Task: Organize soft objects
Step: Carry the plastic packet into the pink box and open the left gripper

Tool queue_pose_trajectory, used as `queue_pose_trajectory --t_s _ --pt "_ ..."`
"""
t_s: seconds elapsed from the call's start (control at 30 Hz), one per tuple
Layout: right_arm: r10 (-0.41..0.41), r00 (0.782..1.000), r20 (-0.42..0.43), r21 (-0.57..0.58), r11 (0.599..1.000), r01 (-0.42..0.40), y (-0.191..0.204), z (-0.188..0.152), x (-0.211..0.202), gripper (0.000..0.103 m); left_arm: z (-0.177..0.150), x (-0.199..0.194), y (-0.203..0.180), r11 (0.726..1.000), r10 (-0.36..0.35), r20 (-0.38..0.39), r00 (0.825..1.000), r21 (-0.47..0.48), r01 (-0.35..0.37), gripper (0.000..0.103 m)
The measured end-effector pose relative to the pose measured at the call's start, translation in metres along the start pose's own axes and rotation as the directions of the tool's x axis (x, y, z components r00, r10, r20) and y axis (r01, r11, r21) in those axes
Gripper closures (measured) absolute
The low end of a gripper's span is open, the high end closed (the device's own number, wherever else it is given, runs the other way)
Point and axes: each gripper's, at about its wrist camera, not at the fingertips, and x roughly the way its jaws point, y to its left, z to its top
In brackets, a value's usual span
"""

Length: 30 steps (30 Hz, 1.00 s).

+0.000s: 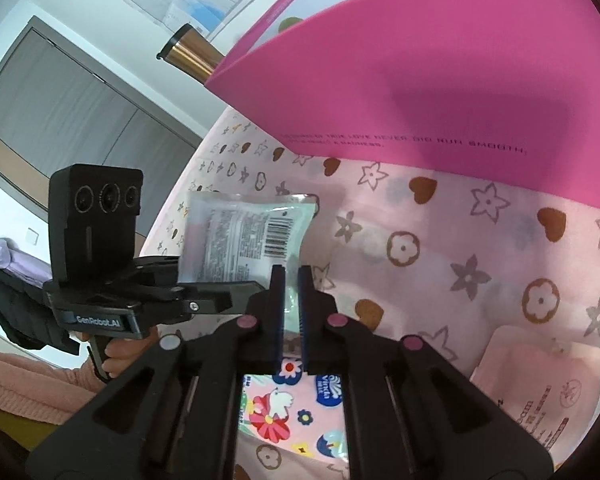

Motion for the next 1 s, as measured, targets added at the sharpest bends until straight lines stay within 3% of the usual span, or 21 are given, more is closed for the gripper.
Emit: queue_pose_trajectory --t_s 0.23,0.5,0.53,0.6,0.73,0.8,0.87,1.0 --pt "0.037 0.999 0.036 0.0 0.999 -0.037 0.001 0.003 -0.017 0.096 0.006 -0.011 -0.011 0.999 -0.045 0.003 0.999 0.031 0.045 0.088" --pt "0.058 0.988 0.144 -0.063 0.997 -0.049 0.025 0.021 -0.058 0.094 0.029 -0.023 -0.045 0.988 -0.094 0.019 0.995 0.127 0.091 0.091" --pt "0.053 0.985 0.164 -0.053 0.998 -0.045 0.023 0.023 -0.063 0.093 0.031 -0.022 -0.046 0.987 -0.111 0.013 0.994 0.119 0.108 0.091" --pt "0.063 0.978 0.199 -0.001 0.998 -0.064 0.009 0.024 -0.071 0.074 0.033 -0.022 -0.043 0.984 -0.148 0.009 0.989 0.103 0.146 0.091" --pt "0.096 0.979 0.178 0.086 0.99 -0.113 -0.016 0.018 -0.066 0.066 0.033 -0.021 -0.039 0.983 -0.166 0.009 0.986 0.08 0.165 0.092" --pt "0.158 0.974 0.161 0.125 0.976 -0.179 -0.026 0.014 -0.057 0.054 0.032 -0.019 -0.035 0.983 -0.172 0.0 0.985 0.067 0.172 0.092" --pt "0.209 0.965 0.161 0.13 0.964 -0.23 -0.03 0.011 -0.053 0.054 0.032 -0.014 -0.033 0.98 -0.194 -0.016 0.981 0.047 0.194 0.091" --pt "0.243 0.954 0.174 0.072 0.963 -0.258 -0.019 0.015 -0.052 0.084 0.033 -0.017 -0.032 0.986 -0.16 -0.009 0.987 0.055 0.16 0.086"
